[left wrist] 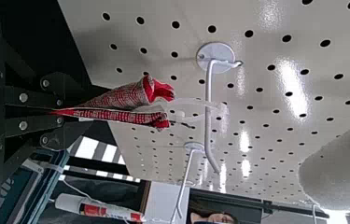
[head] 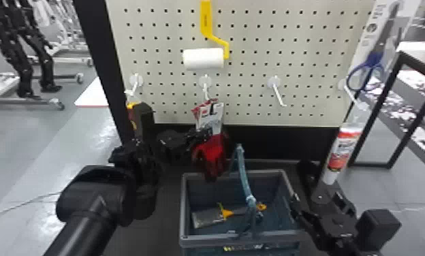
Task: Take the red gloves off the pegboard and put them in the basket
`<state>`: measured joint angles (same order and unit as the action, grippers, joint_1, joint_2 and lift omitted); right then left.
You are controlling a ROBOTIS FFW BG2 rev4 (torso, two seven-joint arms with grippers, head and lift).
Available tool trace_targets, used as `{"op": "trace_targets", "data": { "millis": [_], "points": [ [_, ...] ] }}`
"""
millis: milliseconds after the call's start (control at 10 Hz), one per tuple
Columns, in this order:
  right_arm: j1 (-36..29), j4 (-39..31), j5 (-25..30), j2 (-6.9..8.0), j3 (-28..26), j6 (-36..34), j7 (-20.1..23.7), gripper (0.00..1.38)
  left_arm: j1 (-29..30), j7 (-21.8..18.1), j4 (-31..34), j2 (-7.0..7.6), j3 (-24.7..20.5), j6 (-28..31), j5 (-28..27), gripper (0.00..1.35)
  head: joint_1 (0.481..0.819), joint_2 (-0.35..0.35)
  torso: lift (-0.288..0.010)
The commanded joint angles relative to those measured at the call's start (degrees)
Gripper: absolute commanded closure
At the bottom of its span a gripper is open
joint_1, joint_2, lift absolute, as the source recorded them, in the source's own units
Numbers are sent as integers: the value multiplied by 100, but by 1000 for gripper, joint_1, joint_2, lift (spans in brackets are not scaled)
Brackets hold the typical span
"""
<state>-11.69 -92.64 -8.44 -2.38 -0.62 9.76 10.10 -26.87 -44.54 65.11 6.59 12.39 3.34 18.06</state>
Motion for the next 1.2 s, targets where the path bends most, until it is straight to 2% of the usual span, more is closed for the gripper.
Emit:
{"op": "trace_targets", "data": {
  "millis": [0, 500, 1100],
  "points": [
    [0, 0, 0, 0, 0, 0, 0, 136, 6, 6, 2, 0, 0, 0, 5, 1142, 549, 0, -100],
    [0, 0, 0, 0, 0, 0, 0, 136, 50, 33, 46, -9, 27, 0, 22, 1142, 549, 0, -100],
    [-9, 9, 0, 0, 0, 0, 0, 136, 534, 446, 942, -114, 36, 263, 163, 1142, 549, 0, -100]
  ]
}}
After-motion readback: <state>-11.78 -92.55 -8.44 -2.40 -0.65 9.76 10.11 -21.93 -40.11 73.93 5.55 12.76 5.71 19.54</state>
